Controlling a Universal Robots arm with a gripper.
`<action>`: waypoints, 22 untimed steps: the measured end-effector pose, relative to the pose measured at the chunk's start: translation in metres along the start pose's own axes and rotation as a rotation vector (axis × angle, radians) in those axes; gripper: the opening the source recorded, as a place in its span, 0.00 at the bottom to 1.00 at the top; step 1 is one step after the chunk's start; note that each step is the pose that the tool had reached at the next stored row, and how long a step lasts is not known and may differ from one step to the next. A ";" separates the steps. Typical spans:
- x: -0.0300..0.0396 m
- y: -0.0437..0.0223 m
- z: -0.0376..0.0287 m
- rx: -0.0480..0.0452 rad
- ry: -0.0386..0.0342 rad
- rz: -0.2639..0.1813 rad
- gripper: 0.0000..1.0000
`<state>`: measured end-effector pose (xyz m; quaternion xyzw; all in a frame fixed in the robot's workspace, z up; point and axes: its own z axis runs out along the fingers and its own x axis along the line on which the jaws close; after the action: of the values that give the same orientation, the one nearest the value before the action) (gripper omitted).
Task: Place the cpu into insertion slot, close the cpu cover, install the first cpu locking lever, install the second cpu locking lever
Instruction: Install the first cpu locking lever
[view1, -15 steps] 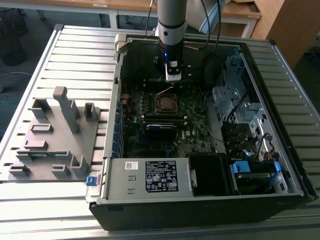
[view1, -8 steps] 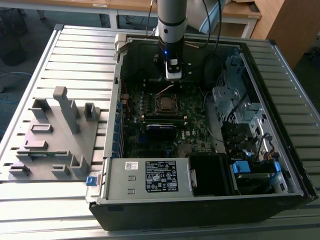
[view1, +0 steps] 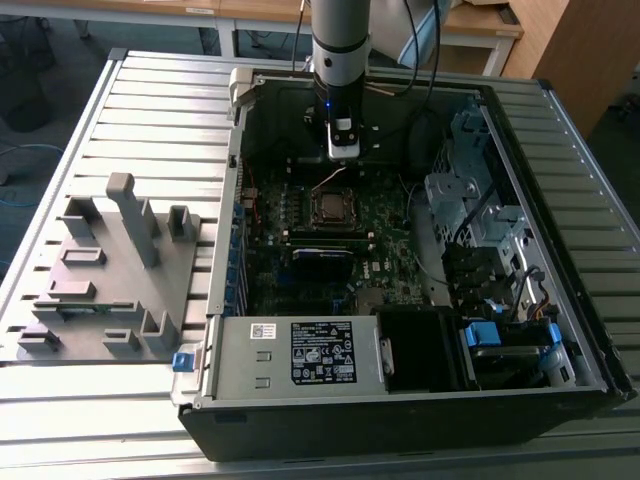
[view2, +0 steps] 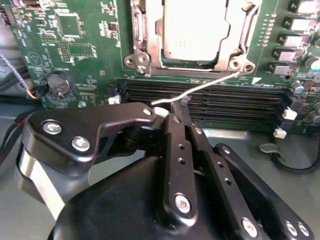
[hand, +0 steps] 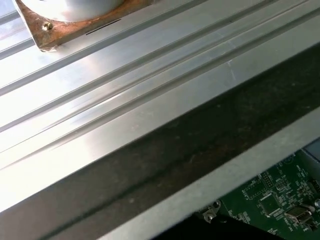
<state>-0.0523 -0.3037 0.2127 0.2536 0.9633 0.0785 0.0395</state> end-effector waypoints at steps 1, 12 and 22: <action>0.0008 -0.0005 -0.0001 -0.0019 0.0011 0.000 0.10; 0.0062 -0.0037 -0.0021 -0.0123 0.0069 0.001 0.10; 0.0058 -0.0016 -0.0139 -0.0147 0.0082 0.002 0.10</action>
<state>-0.0598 -0.3041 0.2259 0.2539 0.9626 0.0866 0.0374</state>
